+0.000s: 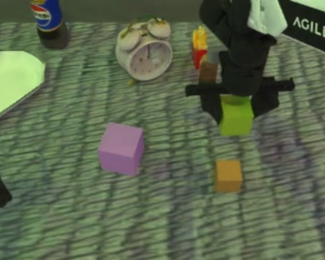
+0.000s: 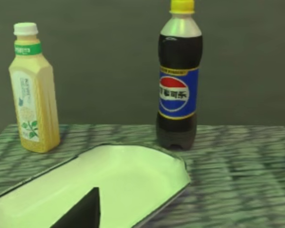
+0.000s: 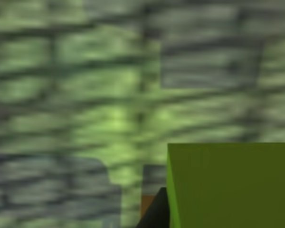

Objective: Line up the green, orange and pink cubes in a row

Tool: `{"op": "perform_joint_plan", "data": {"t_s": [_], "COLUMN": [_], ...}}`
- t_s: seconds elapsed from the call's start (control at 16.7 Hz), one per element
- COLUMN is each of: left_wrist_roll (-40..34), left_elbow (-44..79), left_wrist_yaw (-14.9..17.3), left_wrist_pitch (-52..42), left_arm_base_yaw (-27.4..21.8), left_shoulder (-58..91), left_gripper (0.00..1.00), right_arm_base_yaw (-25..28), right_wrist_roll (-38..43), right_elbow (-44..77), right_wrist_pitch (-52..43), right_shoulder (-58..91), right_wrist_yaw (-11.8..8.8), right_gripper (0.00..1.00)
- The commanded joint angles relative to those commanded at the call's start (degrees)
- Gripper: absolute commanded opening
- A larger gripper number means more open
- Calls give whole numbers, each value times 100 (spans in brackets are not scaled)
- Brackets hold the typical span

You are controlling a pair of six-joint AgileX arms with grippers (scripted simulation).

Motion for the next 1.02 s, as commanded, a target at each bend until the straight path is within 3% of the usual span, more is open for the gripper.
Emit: {"op": "perform_joint_plan", "data": {"t_s": [0.18,0.36,0.78,1.02], "left_wrist_roll": [0,0,0,0], "left_elbow": [0,0,0,0], "left_wrist_yaw": [0,0,0,0], "left_wrist_pitch": [0,0,0,0], "left_arm_base_yaw": [0,0,0,0], "left_shoulder": [0,0,0,0], "left_gripper": [100,100,100,100], "right_arm_base_yaw": [801,1286,1322,1343], "right_wrist_roll": [1068,1605,1673,1674], "right_elbow": [-317,-520,-622,-1205], "right_wrist_pitch": [54,119,224,1024], "right_shoulder": [-263,-469,-458,-298], "right_wrist_yaw": [20,43,33,43], "right_gripper": [0,0,0,0]}}
